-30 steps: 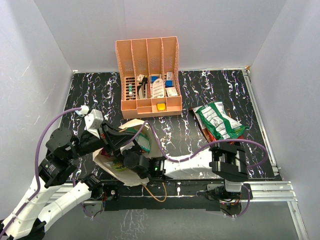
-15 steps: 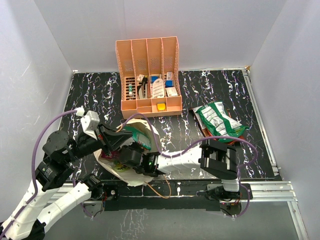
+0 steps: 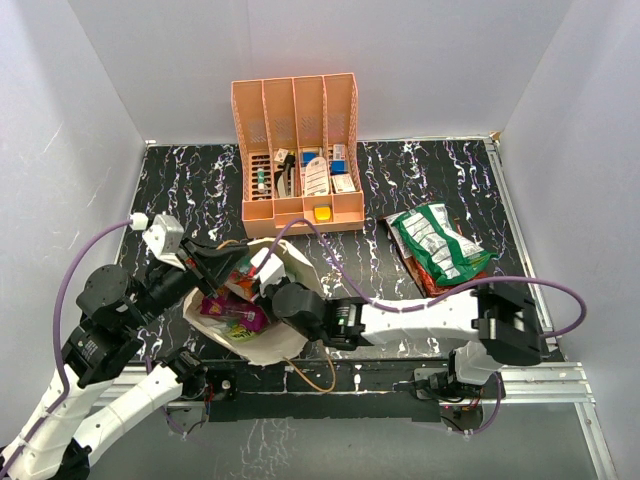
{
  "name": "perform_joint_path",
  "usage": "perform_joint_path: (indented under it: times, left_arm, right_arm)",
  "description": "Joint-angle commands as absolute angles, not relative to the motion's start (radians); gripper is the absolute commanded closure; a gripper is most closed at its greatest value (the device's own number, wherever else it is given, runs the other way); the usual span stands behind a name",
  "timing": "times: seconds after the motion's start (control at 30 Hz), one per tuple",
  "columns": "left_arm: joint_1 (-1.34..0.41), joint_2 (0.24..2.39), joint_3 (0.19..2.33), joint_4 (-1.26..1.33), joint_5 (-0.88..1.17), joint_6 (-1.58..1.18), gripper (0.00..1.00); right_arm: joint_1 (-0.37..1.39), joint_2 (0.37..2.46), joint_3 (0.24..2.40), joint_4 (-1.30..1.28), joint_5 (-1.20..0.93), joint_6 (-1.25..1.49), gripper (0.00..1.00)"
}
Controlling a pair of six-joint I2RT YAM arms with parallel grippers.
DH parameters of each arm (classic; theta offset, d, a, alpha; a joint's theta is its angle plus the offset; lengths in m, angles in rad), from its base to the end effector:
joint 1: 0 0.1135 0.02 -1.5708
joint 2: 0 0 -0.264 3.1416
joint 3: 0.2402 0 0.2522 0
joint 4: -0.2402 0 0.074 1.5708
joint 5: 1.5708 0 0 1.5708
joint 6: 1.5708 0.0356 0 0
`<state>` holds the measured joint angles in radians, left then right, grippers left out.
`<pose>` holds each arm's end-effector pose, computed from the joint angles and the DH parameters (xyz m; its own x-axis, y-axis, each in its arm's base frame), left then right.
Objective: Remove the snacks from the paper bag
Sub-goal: Take out the snack from the paper bag.
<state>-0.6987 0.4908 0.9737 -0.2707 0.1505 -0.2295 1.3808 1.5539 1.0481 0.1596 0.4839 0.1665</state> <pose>0.0601 -0.0575 0.4278 -0.0132 -0.2827 -0.9591 0.7653 0.6145 -0.1916 0.0839 0.3486 0.2755 -0.1936 -0.2297 -0.9538 -0.7651 0.6439 0.0002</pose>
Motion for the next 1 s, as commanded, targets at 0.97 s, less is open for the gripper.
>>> perform_joint_path:
  times: [0.97]
  left_arm:
    - [-0.704,0.643,1.185,-0.349,-0.534,0.183,1.0]
  right_arm:
    - [1.37,1.098,1.513,-0.345,1.007,0.132,0.93]
